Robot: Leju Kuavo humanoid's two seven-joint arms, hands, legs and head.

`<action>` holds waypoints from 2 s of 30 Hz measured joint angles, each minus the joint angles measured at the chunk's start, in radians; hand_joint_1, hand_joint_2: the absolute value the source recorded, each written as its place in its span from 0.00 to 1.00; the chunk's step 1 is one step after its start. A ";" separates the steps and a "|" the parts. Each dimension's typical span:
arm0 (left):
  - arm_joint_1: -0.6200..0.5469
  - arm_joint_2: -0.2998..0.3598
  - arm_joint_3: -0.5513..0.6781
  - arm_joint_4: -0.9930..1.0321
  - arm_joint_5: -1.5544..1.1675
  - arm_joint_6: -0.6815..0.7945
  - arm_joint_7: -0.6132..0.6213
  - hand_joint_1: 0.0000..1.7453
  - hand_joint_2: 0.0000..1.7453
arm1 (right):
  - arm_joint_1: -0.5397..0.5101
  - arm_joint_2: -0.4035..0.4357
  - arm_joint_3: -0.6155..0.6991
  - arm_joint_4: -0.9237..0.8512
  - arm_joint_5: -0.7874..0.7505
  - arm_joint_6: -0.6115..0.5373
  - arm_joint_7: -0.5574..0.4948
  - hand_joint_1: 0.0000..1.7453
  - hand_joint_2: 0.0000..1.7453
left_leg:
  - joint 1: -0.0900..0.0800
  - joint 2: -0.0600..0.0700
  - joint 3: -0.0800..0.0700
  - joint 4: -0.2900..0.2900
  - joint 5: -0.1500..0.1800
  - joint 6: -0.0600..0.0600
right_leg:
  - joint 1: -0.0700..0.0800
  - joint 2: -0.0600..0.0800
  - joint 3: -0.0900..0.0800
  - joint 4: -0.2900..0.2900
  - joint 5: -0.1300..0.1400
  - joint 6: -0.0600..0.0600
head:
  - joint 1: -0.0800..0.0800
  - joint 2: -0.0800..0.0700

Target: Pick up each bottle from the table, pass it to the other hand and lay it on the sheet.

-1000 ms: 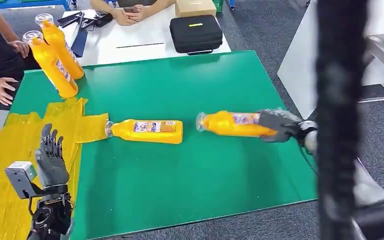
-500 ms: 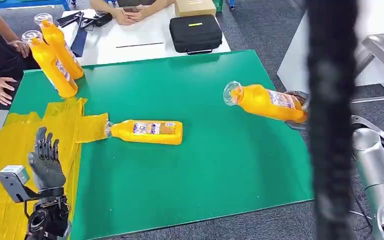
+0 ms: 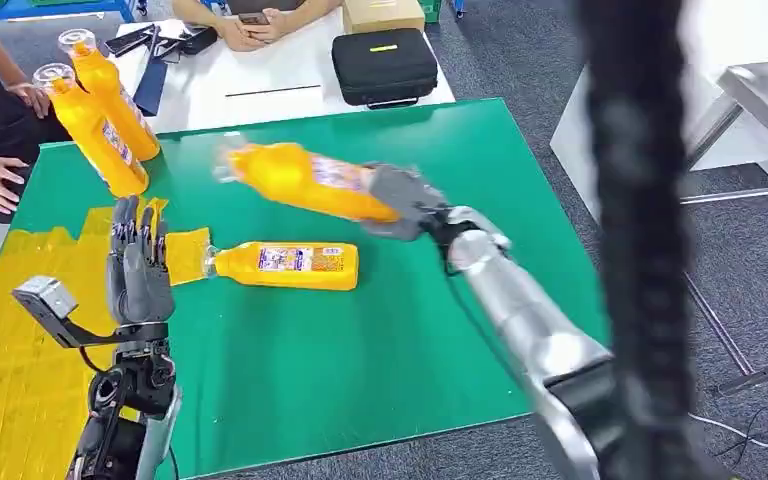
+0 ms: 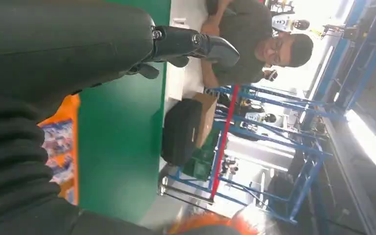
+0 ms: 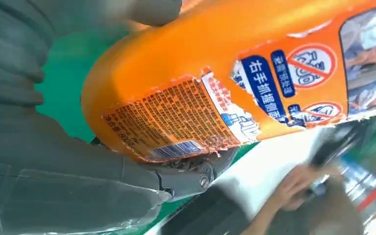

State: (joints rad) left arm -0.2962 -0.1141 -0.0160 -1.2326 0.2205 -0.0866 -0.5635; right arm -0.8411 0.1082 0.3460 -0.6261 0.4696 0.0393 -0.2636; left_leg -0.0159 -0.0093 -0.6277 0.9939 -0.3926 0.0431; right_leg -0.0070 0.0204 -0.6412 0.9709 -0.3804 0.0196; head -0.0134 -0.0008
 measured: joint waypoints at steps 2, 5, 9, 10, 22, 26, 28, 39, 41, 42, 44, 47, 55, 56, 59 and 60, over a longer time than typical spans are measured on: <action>-0.003 -0.004 0.000 0.003 0.001 0.000 0.001 0.00 1.00 | -0.014 0.052 0.010 0.030 -0.003 -0.004 0.001 1.00 1.00 | 0.000 -0.001 -0.002 0.000 0.000 0.000 | 0.000 -0.001 -0.001 0.000 0.000 0.000 | 0.000 0.000; -0.005 -0.005 0.001 0.003 0.007 0.000 0.001 0.00 1.00 | -0.025 0.099 0.021 0.068 -0.006 -0.006 0.000 1.00 1.00 | 0.000 0.000 -0.003 0.000 0.000 0.000 | 0.000 -0.001 -0.002 0.000 0.000 0.000 | 0.001 0.000; -0.006 -0.006 0.001 0.007 0.007 0.000 0.001 0.00 1.00 | -0.028 0.142 0.027 0.096 -0.006 -0.006 0.000 1.00 1.00 | -0.001 -0.002 -0.003 0.000 0.000 0.000 | 0.000 -0.003 -0.002 -0.001 0.000 0.000 | 0.000 0.000; -0.006 -0.006 0.001 0.008 0.007 0.000 0.001 0.00 1.00 | -0.029 0.148 0.027 0.102 -0.006 -0.007 0.000 1.00 1.00 | -0.001 -0.003 -0.004 0.000 0.000 0.000 | 0.000 -0.003 -0.002 -0.001 0.000 0.000 | 0.000 0.000; -0.003 -0.009 0.004 0.010 0.009 -0.004 0.005 0.00 1.00 | -0.032 0.225 0.049 0.140 -0.005 -0.013 0.001 1.00 1.00 | -0.001 -0.002 -0.004 0.000 0.000 0.000 | -0.001 -0.003 -0.002 -0.001 0.000 0.000 | 0.000 0.000; -0.003 -0.022 0.004 0.010 0.021 -0.035 0.013 0.00 1.00 | -0.033 0.232 0.049 0.152 -0.011 -0.031 0.005 1.00 1.00 | -0.001 -0.002 -0.004 0.000 0.000 0.000 | -0.001 -0.003 -0.002 -0.001 0.000 0.000 | 0.000 0.000; -0.002 -0.031 0.000 0.010 0.039 -0.056 0.019 0.00 1.00 | -0.035 0.236 0.049 0.158 -0.018 -0.035 0.011 1.00 1.00 | -0.001 -0.002 -0.004 0.000 0.000 0.000 | -0.001 -0.003 -0.002 -0.001 0.000 0.000 | 0.000 0.000; 0.001 -0.073 -0.025 0.011 0.116 -0.095 0.045 0.00 1.00 | -0.019 0.242 0.275 0.174 -0.269 -0.072 0.105 1.00 1.00 | -0.001 -0.002 -0.004 0.000 0.000 0.000 | -0.001 -0.003 -0.003 -0.001 0.000 0.000 | 0.000 0.000; 0.003 -0.075 -0.025 0.011 0.126 -0.096 0.051 0.00 1.00 | -0.012 0.243 0.345 0.174 -0.321 -0.085 0.124 1.00 1.00 | -0.001 -0.002 -0.004 0.000 0.000 0.000 | -0.001 -0.003 -0.003 -0.001 0.000 0.000 | 0.000 0.000; 0.005 -0.075 -0.025 0.011 0.126 -0.096 0.052 0.00 1.00 | -0.010 0.243 0.374 0.174 -0.341 -0.093 0.134 1.00 1.00 | -0.001 -0.002 -0.004 0.000 0.000 0.000 | -0.001 -0.003 -0.003 -0.001 0.000 0.000 | 0.000 0.000; 0.011 -0.075 -0.024 0.011 0.127 -0.094 0.053 0.00 1.00 | -0.006 0.243 0.461 0.170 -0.389 -0.111 0.158 1.00 1.00 | -0.001 -0.001 -0.004 0.000 -0.001 0.000 | -0.001 -0.003 -0.003 -0.001 0.000 0.000 | 0.000 0.000; 0.021 -0.075 -0.021 0.011 0.126 -0.087 0.052 0.00 1.00 | -0.005 0.243 0.552 0.166 -0.429 -0.133 0.178 1.00 1.00 | -0.001 -0.001 -0.004 0.000 0.000 0.000 | -0.001 -0.003 -0.003 -0.001 0.000 0.000 | 0.000 0.000; 0.056 -0.075 -0.009 0.010 0.100 -0.050 0.045 1.00 1.00 | -0.008 0.243 0.728 0.142 -0.460 -0.159 0.221 1.00 1.00 | -0.001 -0.002 -0.005 0.000 -0.001 0.000 | -0.001 -0.003 -0.003 -0.001 0.000 0.000 | 0.000 0.000; 0.057 -0.075 -0.008 0.010 0.100 -0.050 0.044 1.00 1.00 | -0.010 0.242 0.739 0.142 -0.467 -0.163 0.222 1.00 1.00 | -0.001 -0.001 -0.005 0.000 -0.001 0.000 | -0.001 -0.003 -0.003 -0.001 0.000 0.000 | 0.000 0.000; 0.059 -0.075 -0.006 0.010 0.097 -0.050 0.041 1.00 1.00 | -0.016 0.241 0.761 0.142 -0.479 -0.167 0.221 1.00 1.00 | -0.001 -0.001 -0.005 0.000 -0.001 0.000 | -0.001 -0.003 -0.003 -0.001 0.000 0.000 | 0.000 0.000; 0.059 -0.075 -0.005 0.010 0.097 -0.050 0.041 1.00 1.00 | -0.017 0.240 0.766 0.143 -0.482 -0.168 0.219 1.00 1.00 | -0.001 -0.001 -0.005 0.000 -0.001 0.000 | -0.001 -0.003 -0.003 -0.001 0.000 0.000 | 0.000 0.000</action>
State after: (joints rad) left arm -0.2368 -0.1888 -0.0214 -1.2222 0.3170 -0.1366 -0.5226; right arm -0.8578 0.3483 1.1116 -0.4833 -0.0122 -0.1289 -0.0446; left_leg -0.0173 -0.0108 -0.6323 0.9939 -0.3931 0.0427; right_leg -0.0078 0.0174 -0.6442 0.9701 -0.3807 0.0193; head -0.0134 -0.0008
